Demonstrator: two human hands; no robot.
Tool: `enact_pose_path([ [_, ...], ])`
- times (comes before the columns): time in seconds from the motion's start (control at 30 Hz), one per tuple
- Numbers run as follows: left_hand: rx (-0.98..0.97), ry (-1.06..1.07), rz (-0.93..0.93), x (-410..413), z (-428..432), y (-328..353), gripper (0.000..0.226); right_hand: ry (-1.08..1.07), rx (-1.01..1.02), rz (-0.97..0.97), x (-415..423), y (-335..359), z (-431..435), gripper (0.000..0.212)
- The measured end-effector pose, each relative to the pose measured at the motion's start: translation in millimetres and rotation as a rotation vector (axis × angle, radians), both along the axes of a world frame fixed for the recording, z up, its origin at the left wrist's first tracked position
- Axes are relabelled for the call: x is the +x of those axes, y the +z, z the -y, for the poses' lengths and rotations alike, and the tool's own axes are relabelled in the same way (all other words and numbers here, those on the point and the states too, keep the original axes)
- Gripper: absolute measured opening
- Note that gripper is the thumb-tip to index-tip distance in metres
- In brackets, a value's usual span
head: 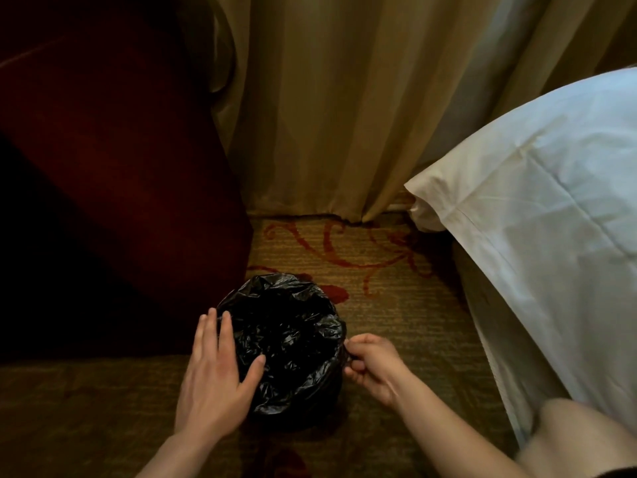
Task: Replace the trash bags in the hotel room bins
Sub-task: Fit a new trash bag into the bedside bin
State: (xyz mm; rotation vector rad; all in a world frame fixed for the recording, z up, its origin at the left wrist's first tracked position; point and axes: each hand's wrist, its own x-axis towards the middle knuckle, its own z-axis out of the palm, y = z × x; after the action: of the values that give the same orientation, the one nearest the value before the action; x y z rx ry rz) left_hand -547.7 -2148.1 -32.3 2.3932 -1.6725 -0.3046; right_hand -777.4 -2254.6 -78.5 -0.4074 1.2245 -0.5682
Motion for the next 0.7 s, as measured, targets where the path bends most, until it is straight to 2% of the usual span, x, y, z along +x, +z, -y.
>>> enact_pose_path([
  [0.07,0.001,-0.006,-0.003,-0.3,-0.2,0.7,0.095,0.036,-0.121,-0.149,2.7,1.1,-2.2,0.008],
  [0.2,-0.005,-0.004,-0.007,-0.3,0.5,1.1,0.095,0.057,-0.35,-0.328,7.4,-0.3,-15.4,0.021],
  [0.27,-0.001,-0.009,-0.002,-0.8,0.7,0.6,0.094,0.058,-0.385,-0.297,2.8,1.1,-20.8,0.02],
  [0.33,0.0,-0.02,0.009,0.1,0.4,-0.1,0.094,0.053,-0.35,-0.15,-2.8,1.9,-24.3,0.006],
  [0.37,0.003,-0.022,0.014,0.8,0.4,-0.3,0.094,0.076,-0.364,-0.146,-4.9,1.2,-24.0,0.01],
  [0.53,0.013,-0.007,0.0,-1.5,1.9,2.4,0.096,0.288,-0.602,-0.439,-8.6,-1.8,-15.0,0.011],
  [0.7,0.016,0.007,-0.009,-0.3,3.1,3.3,0.095,0.611,-0.714,-0.496,-19.4,2.4,5.6,0.008],
])
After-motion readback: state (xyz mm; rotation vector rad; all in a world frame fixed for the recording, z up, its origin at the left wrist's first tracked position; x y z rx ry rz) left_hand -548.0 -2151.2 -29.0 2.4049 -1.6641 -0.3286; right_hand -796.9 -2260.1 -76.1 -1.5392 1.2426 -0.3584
